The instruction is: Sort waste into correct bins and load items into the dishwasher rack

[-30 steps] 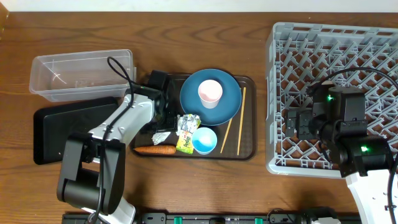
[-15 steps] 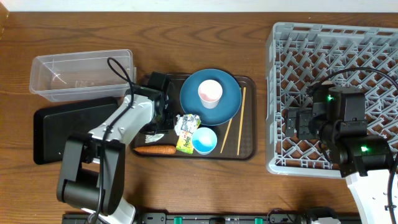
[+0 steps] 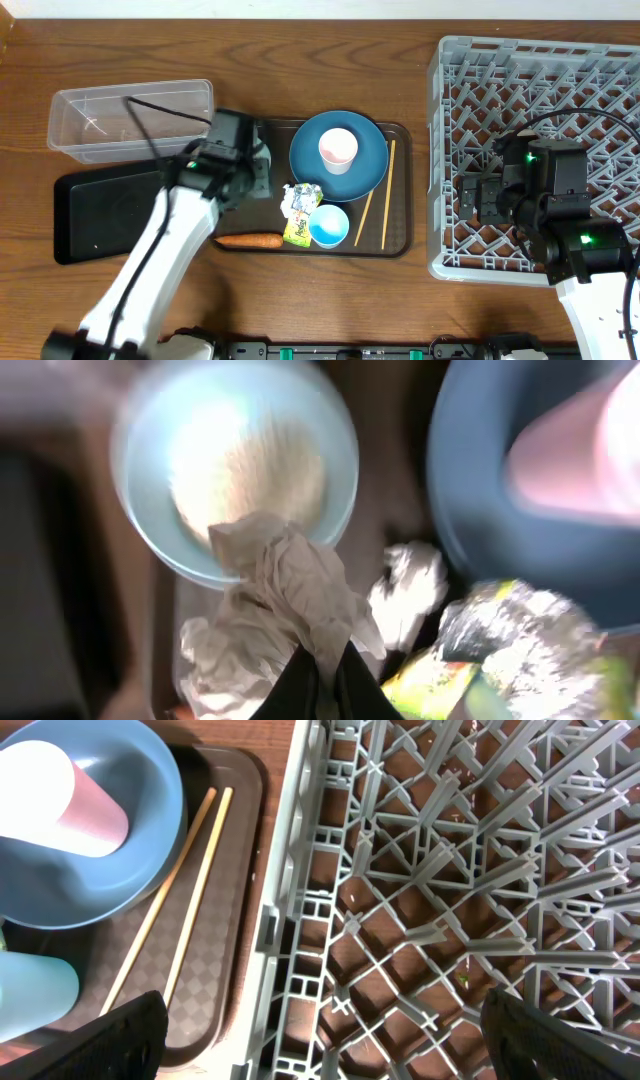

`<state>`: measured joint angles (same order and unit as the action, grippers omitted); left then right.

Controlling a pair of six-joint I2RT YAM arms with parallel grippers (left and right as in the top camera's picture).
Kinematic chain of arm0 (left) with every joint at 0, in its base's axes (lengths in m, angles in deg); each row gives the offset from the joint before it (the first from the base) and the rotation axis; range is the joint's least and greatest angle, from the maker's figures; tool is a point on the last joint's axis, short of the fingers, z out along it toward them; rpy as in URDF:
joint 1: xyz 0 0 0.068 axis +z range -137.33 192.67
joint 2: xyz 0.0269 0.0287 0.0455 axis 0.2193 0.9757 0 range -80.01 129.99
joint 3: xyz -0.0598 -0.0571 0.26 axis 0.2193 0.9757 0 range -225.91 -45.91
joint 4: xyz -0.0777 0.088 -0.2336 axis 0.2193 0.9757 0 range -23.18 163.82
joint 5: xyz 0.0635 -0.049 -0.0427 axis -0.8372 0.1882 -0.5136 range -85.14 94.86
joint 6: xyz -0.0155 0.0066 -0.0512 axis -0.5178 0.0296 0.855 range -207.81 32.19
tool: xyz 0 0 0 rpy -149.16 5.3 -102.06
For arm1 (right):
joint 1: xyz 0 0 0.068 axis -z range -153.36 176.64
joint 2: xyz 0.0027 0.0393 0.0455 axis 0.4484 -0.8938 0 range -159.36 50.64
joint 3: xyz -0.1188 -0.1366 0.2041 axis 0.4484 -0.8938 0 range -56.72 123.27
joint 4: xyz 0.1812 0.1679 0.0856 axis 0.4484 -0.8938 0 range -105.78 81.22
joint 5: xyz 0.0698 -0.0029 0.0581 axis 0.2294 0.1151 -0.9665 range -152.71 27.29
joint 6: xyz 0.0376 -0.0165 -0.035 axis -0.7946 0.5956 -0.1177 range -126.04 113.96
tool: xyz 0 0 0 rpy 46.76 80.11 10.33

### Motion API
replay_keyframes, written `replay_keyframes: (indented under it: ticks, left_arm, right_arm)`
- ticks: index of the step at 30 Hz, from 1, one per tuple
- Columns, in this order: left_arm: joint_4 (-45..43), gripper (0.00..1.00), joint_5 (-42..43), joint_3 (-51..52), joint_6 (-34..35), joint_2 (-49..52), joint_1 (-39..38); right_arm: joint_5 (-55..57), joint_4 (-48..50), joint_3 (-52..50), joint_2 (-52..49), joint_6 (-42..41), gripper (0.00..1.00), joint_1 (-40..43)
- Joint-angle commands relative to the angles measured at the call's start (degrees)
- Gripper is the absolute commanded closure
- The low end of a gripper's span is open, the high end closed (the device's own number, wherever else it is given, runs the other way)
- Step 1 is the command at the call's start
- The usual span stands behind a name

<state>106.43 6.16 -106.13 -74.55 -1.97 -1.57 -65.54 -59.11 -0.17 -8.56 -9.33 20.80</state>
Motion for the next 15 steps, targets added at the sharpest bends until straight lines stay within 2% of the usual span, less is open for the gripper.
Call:
replay_keyframes:
  ticks: [1, 6, 15]
  left_arm:
    - [-5.5, 0.94, -7.0, -2.1, -1.4, -3.1, 2.2]
    - [-17.7, 0.94, -12.8, -2.0, -1.4, -1.8, 6.5]
    - [-34.1, 0.94, -12.7, -2.0, -0.9, 9.6, 14.6]
  right_arm:
    - [-0.2, 0.0, 1.1, 0.2, -0.7, 0.01, -0.9]
    - [-0.2, 0.0, 1.1, 0.2, -0.7, 0.01, -0.9]
    - [-0.2, 0.0, 1.1, 0.2, -0.7, 0.01, -0.9]
